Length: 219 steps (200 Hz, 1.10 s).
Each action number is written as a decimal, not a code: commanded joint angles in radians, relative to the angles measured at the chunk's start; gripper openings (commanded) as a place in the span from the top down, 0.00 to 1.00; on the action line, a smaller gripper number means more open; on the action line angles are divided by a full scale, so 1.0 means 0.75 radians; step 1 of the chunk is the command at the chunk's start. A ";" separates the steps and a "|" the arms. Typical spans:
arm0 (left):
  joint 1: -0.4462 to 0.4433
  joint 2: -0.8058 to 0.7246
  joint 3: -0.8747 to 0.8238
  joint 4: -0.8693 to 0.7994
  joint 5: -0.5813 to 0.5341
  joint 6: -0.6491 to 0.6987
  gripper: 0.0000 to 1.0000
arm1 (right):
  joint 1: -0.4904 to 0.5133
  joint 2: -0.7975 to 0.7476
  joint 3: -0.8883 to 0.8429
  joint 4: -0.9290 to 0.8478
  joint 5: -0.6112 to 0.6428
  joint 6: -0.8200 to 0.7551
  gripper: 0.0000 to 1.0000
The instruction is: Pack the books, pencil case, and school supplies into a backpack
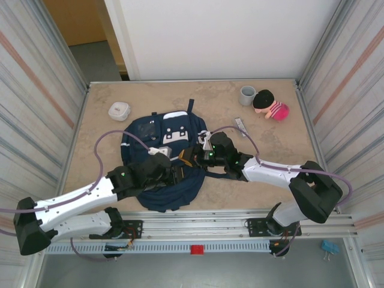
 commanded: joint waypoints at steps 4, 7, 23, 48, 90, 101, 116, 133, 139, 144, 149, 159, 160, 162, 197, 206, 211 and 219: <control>0.010 0.032 0.039 -0.058 -0.094 0.010 0.78 | 0.010 -0.023 0.035 0.067 -0.054 -0.026 1.00; 0.011 0.036 0.040 -0.070 -0.100 0.004 0.80 | 0.007 -0.025 0.034 0.068 -0.058 -0.026 1.00; 0.011 0.039 0.043 -0.122 -0.123 -0.018 0.88 | -0.021 -0.037 0.025 0.061 -0.077 -0.031 1.00; 0.011 -0.003 0.011 -0.173 -0.157 -0.062 1.00 | -0.103 -0.085 -0.006 0.023 -0.126 -0.052 1.00; 0.036 -0.155 -0.051 -0.263 -0.221 -0.056 1.00 | -0.344 -0.241 -0.042 -0.270 -0.204 -0.207 1.00; 0.055 -0.197 -0.070 -0.265 -0.213 -0.038 1.00 | -0.400 -0.278 -0.035 -0.364 -0.217 -0.257 1.00; 0.078 -0.243 -0.104 -0.208 -0.174 -0.002 1.00 | -0.443 -0.312 -0.030 -0.421 -0.235 -0.284 1.00; 0.085 -0.263 -0.136 -0.108 -0.128 0.037 1.00 | -0.436 -0.333 -0.024 -0.430 -0.224 -0.270 0.96; 0.089 -0.260 -0.142 -0.070 -0.112 0.050 1.00 | -0.420 -0.338 -0.025 -0.428 -0.209 -0.259 0.90; 0.089 -0.255 -0.143 -0.039 -0.098 0.060 1.00 | -0.402 -0.341 -0.026 -0.422 -0.188 -0.245 0.85; 0.088 -0.247 -0.143 -0.011 -0.086 0.068 1.00 | -0.378 -0.345 -0.032 -0.414 -0.161 -0.228 0.79; 0.089 -0.225 -0.138 0.039 -0.058 0.088 1.00 | -0.321 -0.343 -0.044 -0.373 -0.105 -0.190 0.71; 0.089 -0.221 -0.137 0.043 -0.055 0.090 1.00 | -0.315 -0.341 -0.043 -0.368 -0.100 -0.186 0.70; 0.088 -0.216 -0.135 0.049 -0.049 0.094 1.00 | -0.305 -0.339 -0.048 -0.360 -0.090 -0.180 0.69; 0.086 -0.144 -0.123 0.177 0.040 0.136 1.00 | -0.145 -0.288 -0.055 -0.223 0.036 -0.085 0.52; 0.089 -0.133 -0.126 0.212 0.060 0.147 1.00 | -0.119 -0.271 -0.055 -0.200 0.062 -0.073 0.52; 0.087 -0.129 -0.125 0.223 0.069 0.151 1.00 | -0.111 -0.259 -0.056 -0.186 0.071 -0.065 0.52; 0.086 -0.125 -0.121 0.236 0.079 0.155 1.00 | -0.099 -0.241 -0.055 -0.164 0.082 -0.054 0.51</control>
